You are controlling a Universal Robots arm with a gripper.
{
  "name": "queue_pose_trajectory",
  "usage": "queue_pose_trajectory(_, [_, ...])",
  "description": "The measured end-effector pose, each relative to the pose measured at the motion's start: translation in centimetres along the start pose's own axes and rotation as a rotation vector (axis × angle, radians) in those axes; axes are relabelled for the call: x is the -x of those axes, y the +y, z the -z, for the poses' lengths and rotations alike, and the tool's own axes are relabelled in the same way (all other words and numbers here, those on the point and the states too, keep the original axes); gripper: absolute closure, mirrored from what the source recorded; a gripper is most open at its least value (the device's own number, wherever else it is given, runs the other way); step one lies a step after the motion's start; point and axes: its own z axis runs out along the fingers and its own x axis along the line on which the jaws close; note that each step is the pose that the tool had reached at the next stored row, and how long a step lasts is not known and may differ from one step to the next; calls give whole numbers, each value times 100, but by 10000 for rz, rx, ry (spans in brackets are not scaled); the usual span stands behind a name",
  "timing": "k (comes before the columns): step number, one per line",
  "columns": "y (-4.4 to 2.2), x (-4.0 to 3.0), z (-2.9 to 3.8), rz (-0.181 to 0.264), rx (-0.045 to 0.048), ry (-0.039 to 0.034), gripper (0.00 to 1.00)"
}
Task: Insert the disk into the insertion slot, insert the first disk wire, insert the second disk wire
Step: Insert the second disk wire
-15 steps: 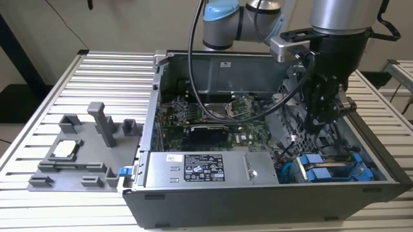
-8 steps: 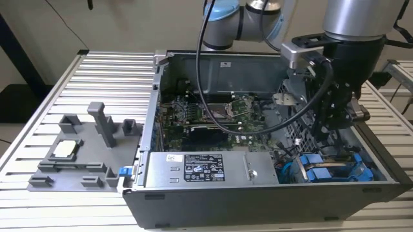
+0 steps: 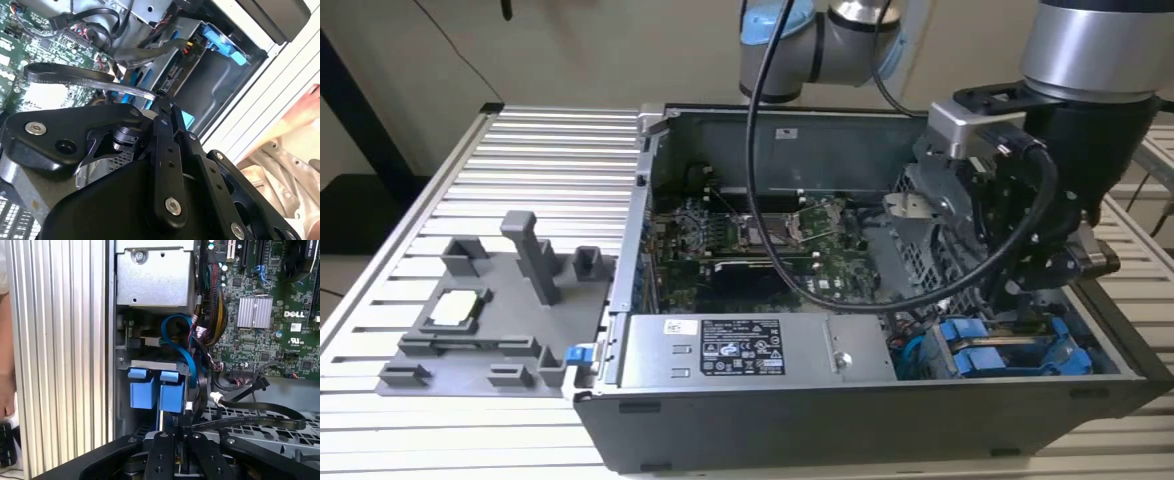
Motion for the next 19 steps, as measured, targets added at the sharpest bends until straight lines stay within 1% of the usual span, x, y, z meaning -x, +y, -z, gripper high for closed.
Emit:
queue_pose_trajectory(5, [-62,-121,-28,25,135,-7,84])
queue_pose_trajectory(8, [-66,-129,-31,25,145,-7,84])
queue_pose_trajectory(9, [-66,-129,-31,23,145,-33,84])
queue_pose_trajectory(10, [-67,-129,-32,10,138,-181,84])
queue_pose_trajectory(12, [-66,-128,-33,-28,123,-539,84])
queue_pose_trajectory(13, [-66,-128,-34,-51,116,-735,84])
queue_pose_trajectory(15, [-66,-129,-33,-105,104,-1086,84])
queue_pose_trajectory(16, [-66,-128,-35,-141,100,-1248,84])
queue_pose_trajectory(17, [-66,-128,-35,-178,98,-1379,84])
queue_pose_trajectory(19, [-66,-128,-37,-254,97,-1557,84])
